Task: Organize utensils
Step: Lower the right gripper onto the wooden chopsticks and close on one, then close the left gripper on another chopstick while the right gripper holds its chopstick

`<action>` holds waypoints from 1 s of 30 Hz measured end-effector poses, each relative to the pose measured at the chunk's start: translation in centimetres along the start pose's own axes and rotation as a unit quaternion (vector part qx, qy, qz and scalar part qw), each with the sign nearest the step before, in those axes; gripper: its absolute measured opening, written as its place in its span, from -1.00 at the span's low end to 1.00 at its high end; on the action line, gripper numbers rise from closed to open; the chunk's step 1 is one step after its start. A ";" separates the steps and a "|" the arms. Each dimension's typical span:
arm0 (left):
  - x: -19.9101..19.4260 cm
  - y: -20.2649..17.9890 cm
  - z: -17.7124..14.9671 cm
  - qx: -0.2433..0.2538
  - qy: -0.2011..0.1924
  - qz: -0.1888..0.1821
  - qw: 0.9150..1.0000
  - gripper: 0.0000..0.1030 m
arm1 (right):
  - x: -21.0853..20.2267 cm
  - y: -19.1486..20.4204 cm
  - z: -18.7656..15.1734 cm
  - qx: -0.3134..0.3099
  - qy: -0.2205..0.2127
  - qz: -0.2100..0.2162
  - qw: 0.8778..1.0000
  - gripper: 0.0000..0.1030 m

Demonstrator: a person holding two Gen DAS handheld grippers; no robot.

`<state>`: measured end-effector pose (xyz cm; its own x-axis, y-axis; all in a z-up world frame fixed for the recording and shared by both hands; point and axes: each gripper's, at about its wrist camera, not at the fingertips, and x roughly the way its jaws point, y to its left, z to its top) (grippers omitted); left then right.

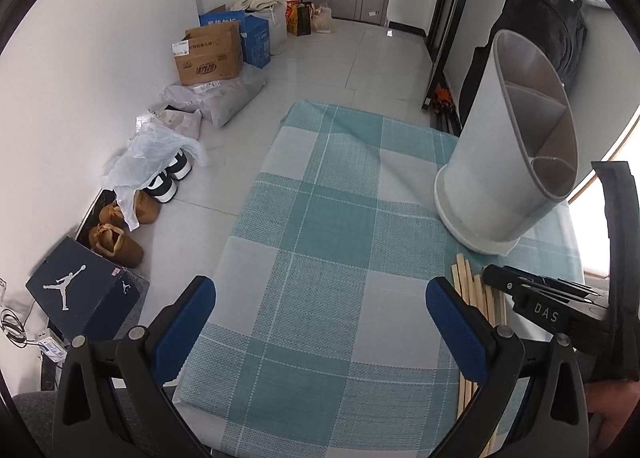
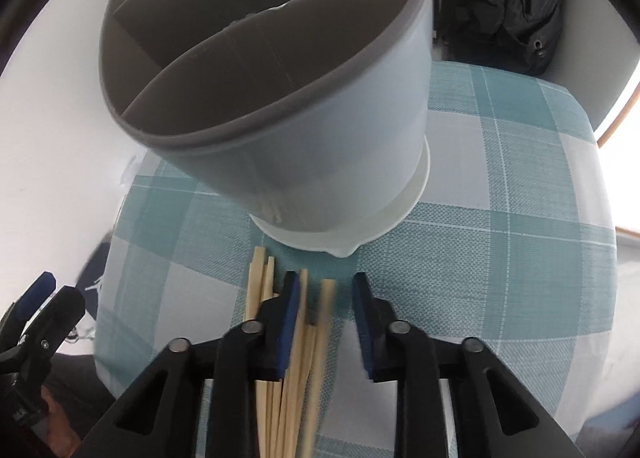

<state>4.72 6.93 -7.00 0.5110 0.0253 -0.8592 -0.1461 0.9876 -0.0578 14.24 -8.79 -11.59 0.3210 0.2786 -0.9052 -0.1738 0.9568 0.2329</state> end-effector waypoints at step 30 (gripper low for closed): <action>3.6 -6.4 -2.9 0.101 0.116 -0.033 0.988 0.76 | -11.1 -11.0 -2.6 0.148 -0.168 0.154 0.962 -0.92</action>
<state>5.08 0.28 -11.18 0.3027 -0.0536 -0.9516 0.0647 0.9973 -0.0356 10.12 -22.59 -5.01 0.5876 0.5161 -0.6232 -0.0520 0.7926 0.6075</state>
